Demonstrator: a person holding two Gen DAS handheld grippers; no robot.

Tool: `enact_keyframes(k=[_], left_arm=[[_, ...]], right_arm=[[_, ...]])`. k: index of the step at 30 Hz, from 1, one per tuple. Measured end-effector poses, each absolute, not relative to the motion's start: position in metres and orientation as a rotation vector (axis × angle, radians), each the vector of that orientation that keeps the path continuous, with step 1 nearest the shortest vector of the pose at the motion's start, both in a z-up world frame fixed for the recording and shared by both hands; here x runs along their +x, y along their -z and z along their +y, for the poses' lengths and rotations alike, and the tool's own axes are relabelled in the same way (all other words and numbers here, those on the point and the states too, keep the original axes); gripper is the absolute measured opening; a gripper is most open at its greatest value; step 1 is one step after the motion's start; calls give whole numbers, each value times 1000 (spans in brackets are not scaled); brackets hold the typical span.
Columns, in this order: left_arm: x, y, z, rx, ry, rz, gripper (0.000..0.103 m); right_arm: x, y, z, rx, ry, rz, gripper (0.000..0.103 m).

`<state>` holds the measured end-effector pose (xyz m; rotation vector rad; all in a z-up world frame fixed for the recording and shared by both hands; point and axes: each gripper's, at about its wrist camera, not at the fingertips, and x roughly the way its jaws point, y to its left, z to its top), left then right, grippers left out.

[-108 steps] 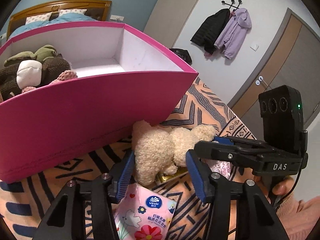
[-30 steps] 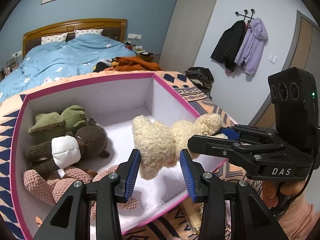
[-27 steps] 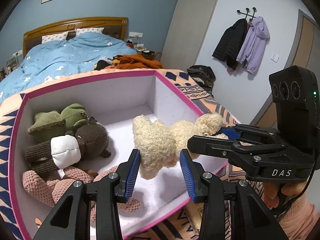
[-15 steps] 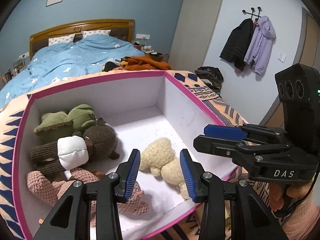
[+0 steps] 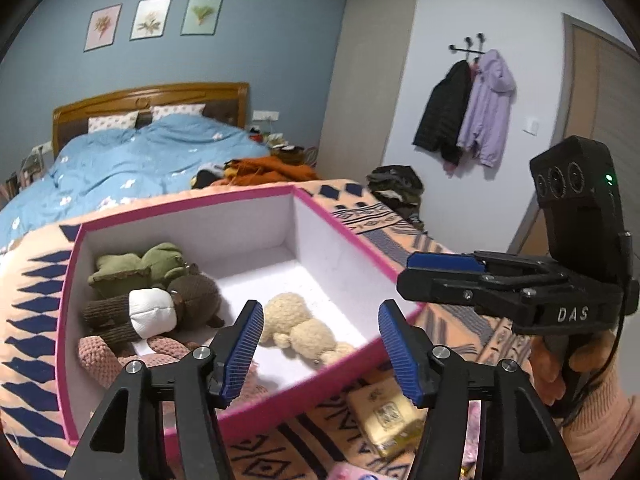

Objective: Organize objects
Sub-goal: 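Withdraw both tools from the box and move to the pink silk pouch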

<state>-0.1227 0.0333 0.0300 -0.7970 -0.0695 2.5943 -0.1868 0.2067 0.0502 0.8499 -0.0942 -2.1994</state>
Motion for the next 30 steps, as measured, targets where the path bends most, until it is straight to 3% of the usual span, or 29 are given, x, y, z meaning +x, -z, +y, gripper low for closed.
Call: enact_keyframes(k=[11, 30], left_arm=[[-73, -12, 85, -784, -2434, 68, 62], [-62, 56, 134, -1043, -2163, -4, 62]], right_arm=[[-150, -30, 243, 907, 2181, -161, 57], [-118, 55, 320, 1205, 2249, -366, 57]])
